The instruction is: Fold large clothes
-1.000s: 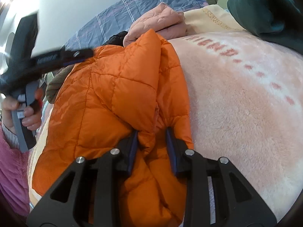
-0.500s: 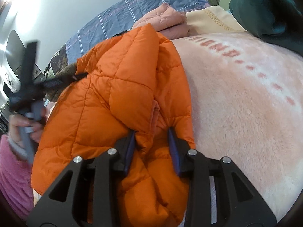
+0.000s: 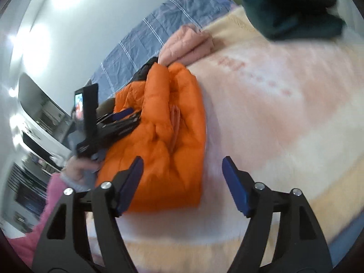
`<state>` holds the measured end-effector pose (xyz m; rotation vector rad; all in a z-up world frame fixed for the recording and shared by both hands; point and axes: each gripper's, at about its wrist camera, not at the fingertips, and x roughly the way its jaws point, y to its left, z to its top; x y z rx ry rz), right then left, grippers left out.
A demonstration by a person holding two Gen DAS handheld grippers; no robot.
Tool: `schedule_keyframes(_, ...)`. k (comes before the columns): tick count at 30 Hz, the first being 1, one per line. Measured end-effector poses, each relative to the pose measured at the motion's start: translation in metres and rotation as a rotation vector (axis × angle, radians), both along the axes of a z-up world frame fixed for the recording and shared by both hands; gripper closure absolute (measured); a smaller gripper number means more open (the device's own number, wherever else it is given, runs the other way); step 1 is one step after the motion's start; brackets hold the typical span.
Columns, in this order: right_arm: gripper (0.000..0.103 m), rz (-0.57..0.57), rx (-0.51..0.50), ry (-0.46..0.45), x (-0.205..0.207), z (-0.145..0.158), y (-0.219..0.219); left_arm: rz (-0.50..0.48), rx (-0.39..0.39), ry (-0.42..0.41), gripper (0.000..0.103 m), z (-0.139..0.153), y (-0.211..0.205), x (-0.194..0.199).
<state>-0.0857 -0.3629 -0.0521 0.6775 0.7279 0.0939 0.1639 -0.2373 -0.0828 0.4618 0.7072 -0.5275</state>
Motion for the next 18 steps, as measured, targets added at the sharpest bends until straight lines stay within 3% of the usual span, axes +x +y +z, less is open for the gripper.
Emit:
schedule_keyframes(4,0.020,0.053,0.237,0.082,-0.008,-0.027,0.005,0.002,0.005,-0.015,0.042,-0.001,0.001,-0.001)
schedule_keyframes(7,0.017,0.081,0.359,0.142,-0.003,-0.044,0.013,0.000,0.001,-0.013,0.042,-0.002,0.000,0.000)
schedule_keyframes(12,0.002,0.023,0.419,0.157,0.007,-0.047,0.014,0.002,-0.017,-0.001,0.041,-0.002,0.002,0.000)
schedule_keyframes(16,0.002,0.000,0.480,0.220,0.034,-0.055,0.018,0.002,-0.015,0.002,0.041,-0.002,0.001,0.000)
schedule_keyframes(18,0.002,0.014,0.559,0.252,0.049,-0.065,0.023,0.002,-0.019,0.002,0.041,-0.001,0.001,0.000)
